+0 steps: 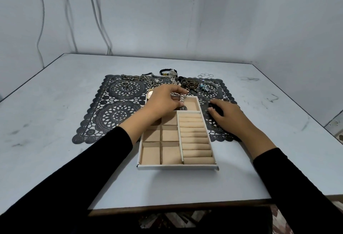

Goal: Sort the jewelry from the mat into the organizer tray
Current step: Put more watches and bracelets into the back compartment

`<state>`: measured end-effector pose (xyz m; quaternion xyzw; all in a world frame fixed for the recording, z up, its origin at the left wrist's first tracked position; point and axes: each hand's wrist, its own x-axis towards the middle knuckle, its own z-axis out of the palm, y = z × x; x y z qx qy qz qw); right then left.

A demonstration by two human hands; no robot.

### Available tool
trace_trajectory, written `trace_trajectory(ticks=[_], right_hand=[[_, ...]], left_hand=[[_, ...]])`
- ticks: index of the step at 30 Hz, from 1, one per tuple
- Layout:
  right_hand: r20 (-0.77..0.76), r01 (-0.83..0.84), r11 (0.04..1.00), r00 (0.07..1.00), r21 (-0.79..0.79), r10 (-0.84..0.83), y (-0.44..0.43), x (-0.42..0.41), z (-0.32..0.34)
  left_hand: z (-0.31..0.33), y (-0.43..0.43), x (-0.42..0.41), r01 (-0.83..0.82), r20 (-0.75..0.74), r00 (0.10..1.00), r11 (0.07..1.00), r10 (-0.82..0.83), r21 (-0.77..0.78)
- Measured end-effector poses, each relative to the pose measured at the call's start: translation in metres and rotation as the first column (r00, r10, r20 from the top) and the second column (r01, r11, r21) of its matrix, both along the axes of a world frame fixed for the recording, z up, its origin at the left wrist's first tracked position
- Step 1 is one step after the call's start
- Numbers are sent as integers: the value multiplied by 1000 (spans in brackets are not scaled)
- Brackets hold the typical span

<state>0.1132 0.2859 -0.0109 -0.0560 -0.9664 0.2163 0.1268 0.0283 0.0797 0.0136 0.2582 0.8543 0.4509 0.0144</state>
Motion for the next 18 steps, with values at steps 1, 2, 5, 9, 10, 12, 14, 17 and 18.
trace_trajectory(ticks=[1, 2, 5, 9, 10, 12, 14, 17, 18], right_hand=[[-1, -1, 1000, 1000, 0, 1, 0, 0, 0], [-2, -1, 1000, 1000, -1, 1, 0, 0, 0], [-1, 0, 1000, 1000, 4, 0, 0, 1, 0], [1, -4, 1000, 1000, 8, 4, 0, 0, 0], [2, -5, 1000, 1000, 9, 5, 0, 0, 0], [2, -6, 1000, 1000, 11, 6, 0, 0, 1], [1, -6, 1000, 1000, 17, 6, 0, 0, 1], [0, -8, 1000, 1000, 17, 8, 0, 0, 0], [2, -6, 1000, 1000, 17, 6, 0, 0, 0]], left_hand=[[0, 1, 0, -5, -17, 1000, 1000, 4, -17], [1, 1, 1, -8, -36, 999, 999, 6, -37], [0, 2, 2, -6, -74, 997, 996, 0, -90], [-2, 3, 2, -19, -145, 990, 992, 1, -121], [-2, 3, 2, -22, -162, 987, 992, 1, -127], [-3, 2, 0, -27, -183, 983, 990, 1, -142], [-4, 2, -2, -22, -171, 985, 991, 0, -131], [-6, 1, -5, -5, -126, 992, 998, -4, -69], [-7, 1, -6, -6, -118, 993, 998, -1, -58]])
